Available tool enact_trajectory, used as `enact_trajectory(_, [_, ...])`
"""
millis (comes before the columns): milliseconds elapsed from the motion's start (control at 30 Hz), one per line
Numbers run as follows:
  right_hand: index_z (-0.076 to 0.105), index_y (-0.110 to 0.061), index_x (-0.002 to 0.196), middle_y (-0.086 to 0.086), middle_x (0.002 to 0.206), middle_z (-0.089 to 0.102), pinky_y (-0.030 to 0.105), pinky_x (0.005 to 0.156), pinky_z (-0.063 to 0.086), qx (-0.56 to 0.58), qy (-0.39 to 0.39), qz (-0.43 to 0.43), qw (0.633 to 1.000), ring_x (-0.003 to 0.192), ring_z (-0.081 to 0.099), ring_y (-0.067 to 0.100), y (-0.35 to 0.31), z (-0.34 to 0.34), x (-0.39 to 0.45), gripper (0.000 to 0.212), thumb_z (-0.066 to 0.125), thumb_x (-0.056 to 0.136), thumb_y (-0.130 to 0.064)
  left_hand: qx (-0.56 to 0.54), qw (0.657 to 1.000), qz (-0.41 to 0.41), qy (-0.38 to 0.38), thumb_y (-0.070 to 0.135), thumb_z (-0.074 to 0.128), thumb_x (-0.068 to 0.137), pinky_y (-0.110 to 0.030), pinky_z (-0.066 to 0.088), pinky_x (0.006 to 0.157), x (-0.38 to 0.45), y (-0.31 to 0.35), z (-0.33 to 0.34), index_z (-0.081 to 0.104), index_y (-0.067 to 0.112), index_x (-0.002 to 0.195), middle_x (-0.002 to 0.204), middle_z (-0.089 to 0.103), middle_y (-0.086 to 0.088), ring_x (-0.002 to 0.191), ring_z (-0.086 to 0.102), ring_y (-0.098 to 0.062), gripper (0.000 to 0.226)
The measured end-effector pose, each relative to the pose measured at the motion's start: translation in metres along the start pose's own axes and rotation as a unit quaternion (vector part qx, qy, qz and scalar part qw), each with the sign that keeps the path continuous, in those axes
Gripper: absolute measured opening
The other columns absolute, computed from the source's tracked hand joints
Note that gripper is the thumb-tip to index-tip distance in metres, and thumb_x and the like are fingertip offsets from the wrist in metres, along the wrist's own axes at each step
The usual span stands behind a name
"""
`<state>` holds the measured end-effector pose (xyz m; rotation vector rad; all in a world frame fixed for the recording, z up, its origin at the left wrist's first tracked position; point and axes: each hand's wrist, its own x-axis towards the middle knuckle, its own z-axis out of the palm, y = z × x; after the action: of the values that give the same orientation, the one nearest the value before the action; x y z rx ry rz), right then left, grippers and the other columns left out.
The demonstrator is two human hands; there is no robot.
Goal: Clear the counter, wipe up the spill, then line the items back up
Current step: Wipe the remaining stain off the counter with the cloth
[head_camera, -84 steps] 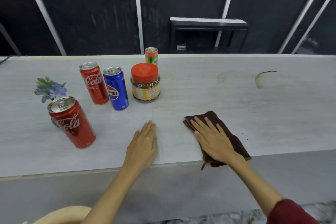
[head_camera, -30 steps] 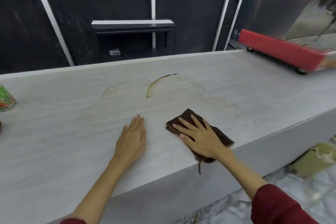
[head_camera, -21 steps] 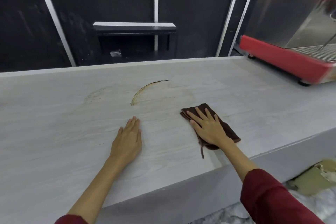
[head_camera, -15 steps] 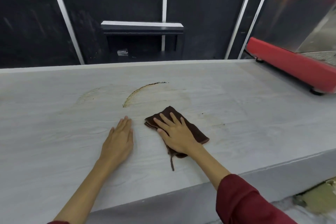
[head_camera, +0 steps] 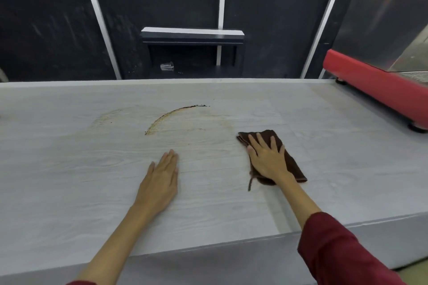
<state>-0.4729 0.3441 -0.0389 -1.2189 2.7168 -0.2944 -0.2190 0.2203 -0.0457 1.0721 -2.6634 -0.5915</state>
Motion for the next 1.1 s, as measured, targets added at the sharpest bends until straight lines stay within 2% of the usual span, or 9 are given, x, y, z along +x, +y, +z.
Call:
enact_trajectory(167, [0.011,-0.033,0.147,-0.007,0.159,0.005,0.054,0.116,-0.001,0.008,-0.049,-0.156,0.987,0.146,-0.002,0.031,-0.072,0.012,0.013,0.05,0.017,0.099,-0.044,-0.01,1.0,-0.024,0.016,0.024,0.018,0.1,-0.029,0.0,0.118,0.007,-0.002,-0.009,0.011,0.015,0.148,0.158,0.004,0.004,0.145,0.001,-0.007,0.049])
enact_trajectory(267, [0.012,-0.039,0.146,-0.014,0.157,0.006,0.047,0.117,-0.002,0.017,-0.069,-0.235,0.969,0.147,-0.004,0.022,-0.069,0.011,-0.008,0.048,0.02,0.099,-0.044,-0.001,0.999,-0.041,0.019,0.024,0.018,0.1,-0.029,0.0,0.118,0.013,-0.01,-0.016,0.011,0.014,0.147,0.158,0.004,0.003,0.145,0.002,-0.008,0.049])
enact_trajectory(333, [0.013,-0.042,0.145,-0.018,0.156,0.008,0.046,0.117,0.001,-0.001,-0.042,-0.222,0.974,0.147,-0.002,0.019,-0.043,0.006,-0.015,0.047,0.022,0.098,-0.045,0.001,0.999,-0.043,0.02,0.023,0.018,0.1,-0.03,0.001,0.119,0.016,-0.013,-0.017,0.012,0.015,0.147,0.158,0.005,0.003,0.145,0.002,-0.008,0.049])
enact_trajectory(433, [0.014,-0.043,0.144,-0.019,0.156,0.01,0.052,0.115,0.007,-0.029,0.006,-0.123,0.992,0.147,0.002,0.024,0.001,-0.004,-0.007,0.047,0.023,0.098,-0.046,0.003,0.999,-0.035,0.022,0.024,0.019,0.1,-0.03,0.001,0.118,0.028,-0.009,-0.016,0.013,0.016,0.147,0.158,0.006,0.003,0.145,0.003,-0.008,0.049])
enact_trajectory(633, [0.012,-0.033,0.147,-0.007,0.159,0.007,0.058,0.114,0.002,0.027,-0.024,-0.014,0.999,0.145,0.0,0.035,0.002,-0.011,0.08,0.051,0.017,0.098,-0.046,0.015,0.999,-0.026,0.024,0.023,0.019,0.1,-0.029,0.002,0.118,0.054,0.0,-0.008,0.013,0.014,0.147,0.158,0.006,0.002,0.146,0.003,-0.009,0.049])
enact_trajectory(767, [0.009,-0.028,0.148,-0.003,0.159,0.003,0.058,0.114,-0.001,0.031,-0.034,-0.046,0.998,0.144,-0.004,0.037,-0.063,-0.002,0.124,0.053,0.015,0.098,-0.043,0.031,0.998,-0.051,0.033,0.033,0.006,0.093,-0.027,0.001,0.117,0.059,-0.015,-0.009,0.01,0.015,0.148,0.158,0.005,0.004,0.145,0.002,-0.007,0.058])
enact_trajectory(900, [0.008,-0.028,0.148,-0.006,0.159,0.004,0.055,0.116,0.0,0.009,-0.055,-0.16,0.986,0.145,-0.003,0.034,-0.125,0.019,0.109,0.052,0.015,0.099,-0.043,0.037,0.997,-0.053,0.038,0.04,-0.003,0.083,-0.023,-0.003,0.113,0.061,-0.022,-0.009,0.009,0.017,0.148,0.158,0.003,0.005,0.145,0.002,-0.005,0.069])
enact_trajectory(1000, [0.01,-0.031,0.148,-0.011,0.158,0.006,0.051,0.117,0.001,0.008,-0.049,-0.214,0.976,0.146,-0.002,0.03,-0.119,0.023,0.084,0.051,0.018,0.099,-0.043,0.021,0.998,-0.053,0.041,0.04,0.001,0.091,-0.022,-0.004,0.113,0.058,-0.022,-0.008,0.008,0.017,0.148,0.158,0.002,0.006,0.143,-0.001,-0.002,0.062])
enact_trajectory(1100, [0.012,-0.032,0.147,-0.012,0.158,0.009,0.049,0.117,0.005,0.003,-0.03,-0.183,0.983,0.146,0.001,0.027,-0.09,0.02,0.076,0.051,0.015,0.098,-0.045,-0.005,0.998,-0.046,0.031,0.03,0.013,0.099,-0.02,-0.005,0.113,0.055,-0.026,-0.014,0.007,0.018,0.148,0.158,0.002,0.008,0.136,-0.007,0.006,0.05])
